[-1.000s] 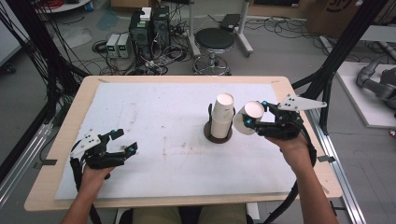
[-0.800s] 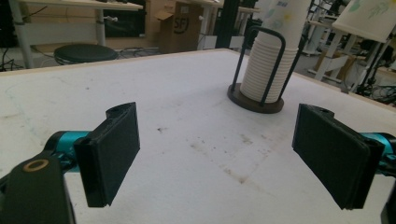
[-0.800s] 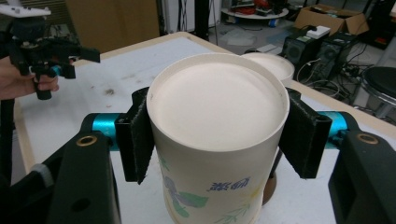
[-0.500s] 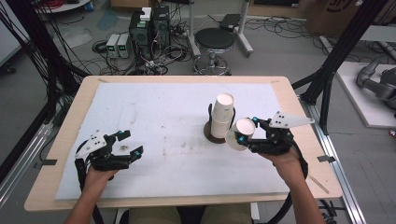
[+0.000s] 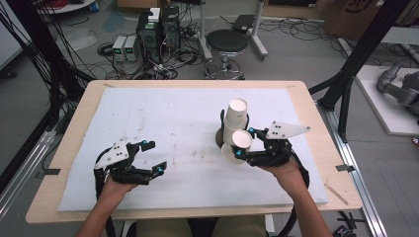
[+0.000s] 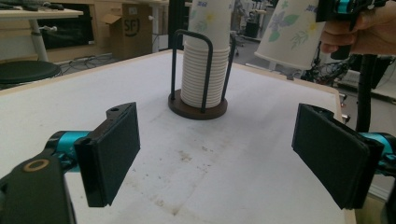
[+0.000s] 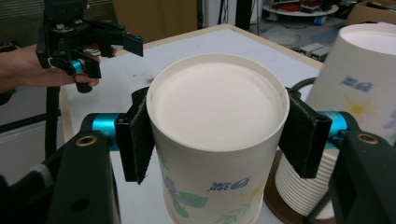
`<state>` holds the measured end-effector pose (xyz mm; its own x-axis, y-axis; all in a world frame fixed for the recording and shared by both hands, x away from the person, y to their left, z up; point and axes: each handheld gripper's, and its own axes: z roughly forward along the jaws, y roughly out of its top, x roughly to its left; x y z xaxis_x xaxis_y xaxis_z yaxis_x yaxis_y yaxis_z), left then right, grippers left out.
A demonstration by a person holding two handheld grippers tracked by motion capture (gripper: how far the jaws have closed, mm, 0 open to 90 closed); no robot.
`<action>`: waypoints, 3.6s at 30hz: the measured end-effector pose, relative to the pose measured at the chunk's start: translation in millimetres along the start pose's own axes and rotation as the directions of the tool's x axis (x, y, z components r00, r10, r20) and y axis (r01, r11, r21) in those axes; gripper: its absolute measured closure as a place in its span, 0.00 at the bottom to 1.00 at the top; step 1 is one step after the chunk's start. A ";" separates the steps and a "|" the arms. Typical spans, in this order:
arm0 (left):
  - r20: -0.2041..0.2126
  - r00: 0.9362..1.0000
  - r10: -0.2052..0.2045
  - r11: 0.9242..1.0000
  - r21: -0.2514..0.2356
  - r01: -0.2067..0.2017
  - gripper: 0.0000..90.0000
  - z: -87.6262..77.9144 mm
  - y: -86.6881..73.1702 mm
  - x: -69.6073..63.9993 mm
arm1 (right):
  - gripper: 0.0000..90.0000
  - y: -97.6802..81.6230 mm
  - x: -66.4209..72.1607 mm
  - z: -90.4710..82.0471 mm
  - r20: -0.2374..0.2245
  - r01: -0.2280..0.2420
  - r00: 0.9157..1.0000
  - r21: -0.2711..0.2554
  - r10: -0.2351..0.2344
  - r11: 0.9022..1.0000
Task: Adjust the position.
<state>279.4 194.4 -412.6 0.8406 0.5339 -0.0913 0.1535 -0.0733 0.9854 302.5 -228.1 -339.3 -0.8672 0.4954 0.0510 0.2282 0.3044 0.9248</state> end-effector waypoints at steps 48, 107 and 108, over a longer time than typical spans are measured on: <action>0.292 0.953 0.078 0.994 0.049 -0.097 0.22 101.2 16.3 -36.9 | 0.40 10.2 29.3 58.3 -0.212 0.030 0.977 0.024 -0.024 0.999; 0.452 0.869 0.202 0.709 0.545 -0.449 0.42 107.4 79.0 -30.8 | 0.18 22.6 26.0 62.5 -0.280 0.278 0.937 0.234 -0.210 0.931; 0.455 0.868 0.197 0.705 0.550 -0.448 0.42 107.9 78.3 -31.3 | 0.18 22.8 26.3 63.9 -0.284 0.284 0.935 0.241 -0.212 0.928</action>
<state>321.2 81.1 -348.1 0.9966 0.0660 0.0497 0.0172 -0.7540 0.6566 313.2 -156.2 -341.0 -0.9850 0.1672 -0.0417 0.0721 0.6194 0.7818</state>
